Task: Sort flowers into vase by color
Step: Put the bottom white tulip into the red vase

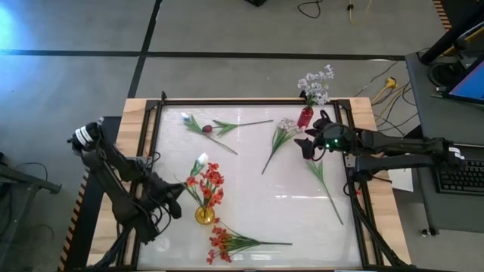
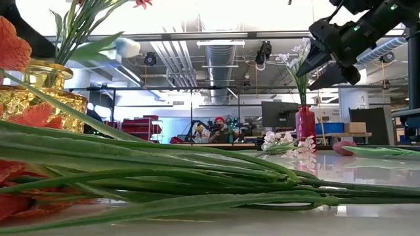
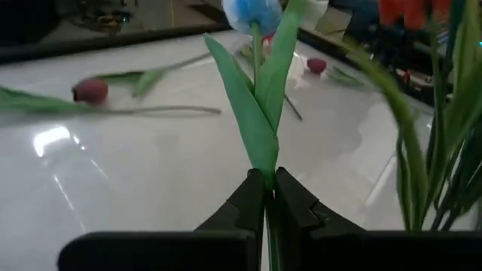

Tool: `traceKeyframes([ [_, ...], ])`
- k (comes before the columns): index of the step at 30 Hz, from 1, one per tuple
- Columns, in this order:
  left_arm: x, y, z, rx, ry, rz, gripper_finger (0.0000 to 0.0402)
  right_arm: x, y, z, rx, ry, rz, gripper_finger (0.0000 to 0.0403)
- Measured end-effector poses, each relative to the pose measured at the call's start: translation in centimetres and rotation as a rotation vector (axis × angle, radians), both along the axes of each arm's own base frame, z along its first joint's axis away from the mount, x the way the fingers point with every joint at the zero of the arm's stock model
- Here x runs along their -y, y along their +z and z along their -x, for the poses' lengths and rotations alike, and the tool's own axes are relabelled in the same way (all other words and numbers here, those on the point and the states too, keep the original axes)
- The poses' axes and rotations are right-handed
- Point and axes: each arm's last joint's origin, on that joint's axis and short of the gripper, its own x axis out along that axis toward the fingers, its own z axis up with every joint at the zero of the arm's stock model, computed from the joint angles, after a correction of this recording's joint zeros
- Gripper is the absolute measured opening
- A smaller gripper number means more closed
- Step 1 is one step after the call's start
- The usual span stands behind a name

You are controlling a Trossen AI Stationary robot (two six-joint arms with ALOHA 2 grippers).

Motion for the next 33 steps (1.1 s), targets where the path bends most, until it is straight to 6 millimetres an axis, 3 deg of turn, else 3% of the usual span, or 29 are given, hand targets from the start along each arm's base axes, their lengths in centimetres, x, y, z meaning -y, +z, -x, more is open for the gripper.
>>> traceKeyframes([
  [14, -4.3, 2.8, 0.2, 0.041, 0.084, -0.142, 0.0000, -0.5, 0.5, -0.6, 0.074, 0.050, 0.035, 0.0327],
  [27, -6.0, 5.1, 0.9, 0.177, 0.048, -0.245, 0.0000, -1.1, -1.2, -0.7, 0.077, 0.097, 0.049, 0.0327],
  [33, -6.0, 5.7, 0.8, 0.253, 0.039, -0.297, 0.0000, -2.0, -1.1, -1.3, 0.171, 0.184, 0.126, 0.0327],
])
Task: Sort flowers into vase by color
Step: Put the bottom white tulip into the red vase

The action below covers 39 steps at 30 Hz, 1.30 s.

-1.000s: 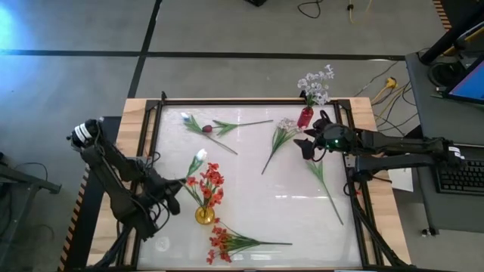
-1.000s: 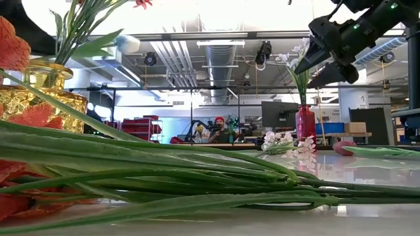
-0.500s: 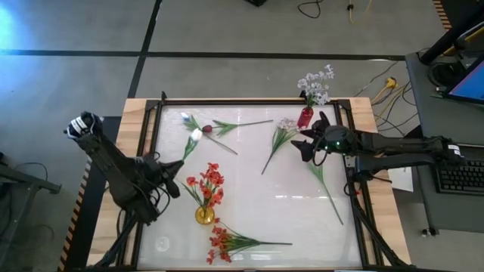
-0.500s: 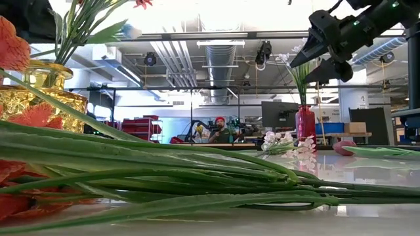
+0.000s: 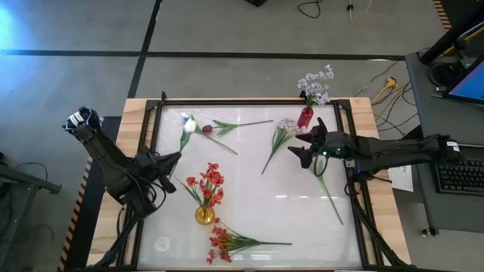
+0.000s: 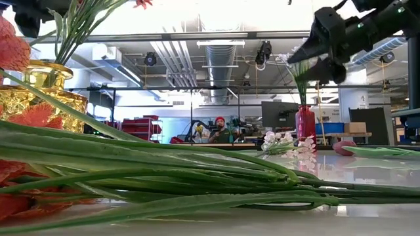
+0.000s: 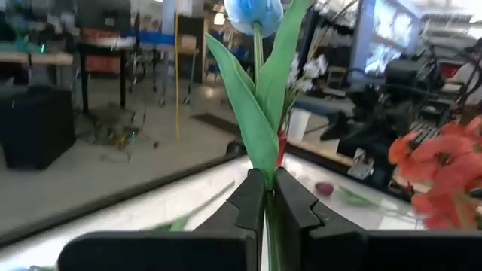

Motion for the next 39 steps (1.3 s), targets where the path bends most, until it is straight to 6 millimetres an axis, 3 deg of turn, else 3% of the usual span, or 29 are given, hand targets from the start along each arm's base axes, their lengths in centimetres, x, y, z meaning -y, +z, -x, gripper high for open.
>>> traceKeyframes([
  [10, 1.5, 2.3, -2.4, -0.032, 0.054, -0.043, 0.0000, -1.5, 3.0, -1.6, 0.288, 0.222, 0.180, 0.0327],
  [26, 3.5, 11.1, -7.0, -0.302, 0.113, -0.252, 0.0000, -1.7, 5.2, -5.9, 0.293, 0.299, 0.279, 0.0327],
  [32, 2.7, 14.0, -8.4, -0.382, 0.173, -0.325, 0.0000, -1.7, 5.9, -6.4, 0.298, 0.303, 0.310, 0.0327],
  [39, 0.1, 16.5, -11.1, -0.535, 0.212, -0.332, 0.0000, -1.8, 6.5, -5.9, 0.311, 0.306, 0.317, 0.0327],
])
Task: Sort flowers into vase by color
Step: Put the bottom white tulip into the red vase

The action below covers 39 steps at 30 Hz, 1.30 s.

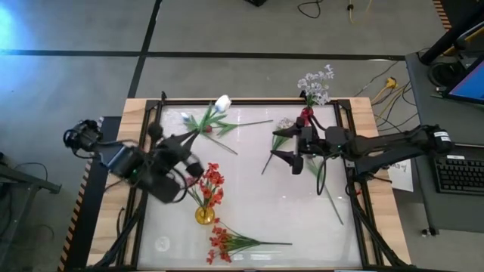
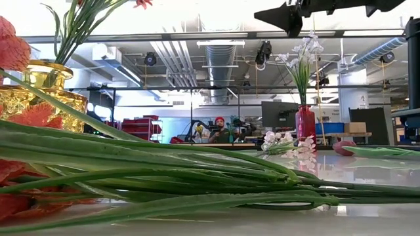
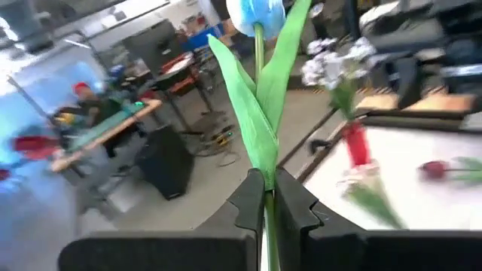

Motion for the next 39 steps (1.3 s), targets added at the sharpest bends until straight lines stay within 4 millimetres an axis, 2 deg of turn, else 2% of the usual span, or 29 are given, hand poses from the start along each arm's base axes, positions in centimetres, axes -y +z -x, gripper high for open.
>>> traceKeyframes([
  [4, -1.7, 2.3, -2.0, -0.096, -0.070, 0.028, 0.0000, -0.2, 0.2, 0.2, 0.011, 0.009, 0.004, 0.0327],
  [7, -2.6, 4.0, -3.7, -0.143, -0.282, 0.061, 0.0000, -0.2, 0.3, 0.3, 0.014, 0.010, 0.006, 0.0327],
  [10, -3.7, 5.6, -5.1, -0.066, -0.506, 0.061, 0.0000, -0.2, 0.3, 0.3, 0.012, 0.017, 0.018, 0.0327],
  [13, -5.0, 6.4, -5.8, 0.051, -0.659, 0.081, 0.0000, -0.6, 0.4, 0.2, 0.025, 0.057, 0.046, 0.0327],
  [16, -5.6, 5.3, -6.7, 0.083, -0.759, 0.107, 0.0000, -1.3, 1.0, 0.3, 0.090, 0.092, 0.101, 0.0327],
  [21, -5.3, 1.6, -8.7, 0.126, -0.776, 0.101, 0.0000, -2.2, 2.4, 0.2, 0.250, 0.107, 0.202, 0.0326],
  [27, -5.2, -0.8, -9.5, 0.201, -0.768, 0.098, 0.0000, -2.3, 4.0, -1.0, 0.297, 0.110, 0.256, 0.0326],
  [33, -5.3, -1.3, -9.6, 0.222, -0.763, 0.100, 0.0000, -2.6, 5.9, -3.0, 0.329, 0.112, 0.293, 0.0326],
  [39, -5.4, -1.5, -9.7, 0.222, -0.760, 0.100, 0.0000, -2.8, 7.0, -5.5, 0.330, 0.099, 0.324, 0.0320],
])
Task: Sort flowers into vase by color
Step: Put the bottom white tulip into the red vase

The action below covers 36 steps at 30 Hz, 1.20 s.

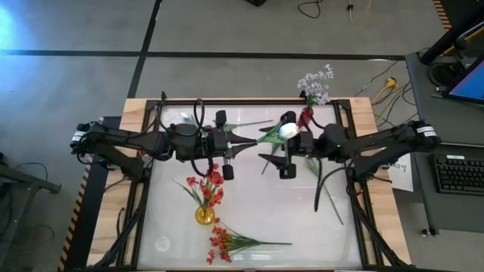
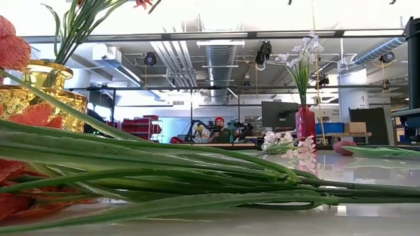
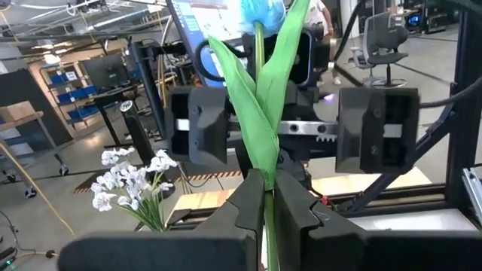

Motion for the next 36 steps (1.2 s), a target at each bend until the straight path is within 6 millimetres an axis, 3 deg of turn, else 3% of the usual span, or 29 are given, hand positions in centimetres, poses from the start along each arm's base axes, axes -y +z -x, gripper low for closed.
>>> traceKeyframes([
  [5, 0.0, 0.0, 0.0, -0.001, 0.000, 0.000, 0.0000, -0.1, 0.1, -1.2, -0.008, 0.001, -0.012, 0.0256],
  [11, 0.0, 0.0, 0.0, 0.002, 0.000, 0.016, 0.0001, 0.0, 0.1, -1.6, -0.006, 0.005, -0.033, 0.0113],
  [15, 0.0, 0.0, 0.1, -0.005, -0.001, 0.022, 0.0022, 0.0, 0.2, -1.5, -0.005, 0.005, -0.034, 0.0025],
  [21, -0.2, 1.2, 1.4, -0.109, 0.005, 0.006, 0.0103, 0.2, 0.4, -0.7, -0.069, -0.013, -0.077, 0.0020],
  [27, -0.8, 3.0, 4.4, -0.283, 0.083, 0.040, 0.0173, 1.2, 0.9, 2.1, -0.229, -0.257, -0.153, 0.0019],
  [32, -1.7, 3.6, 7.8, -0.416, 0.232, 0.086, 0.0186, 2.6, 0.4, 5.9, -0.482, -0.511, -0.272, 0.0018],
  [36, -2.2, 2.8, 10.1, -0.465, 0.331, 0.109, 0.0179, 4.0, 0.0, 9.0, -0.561, -0.734, -0.362, 0.0018],
])
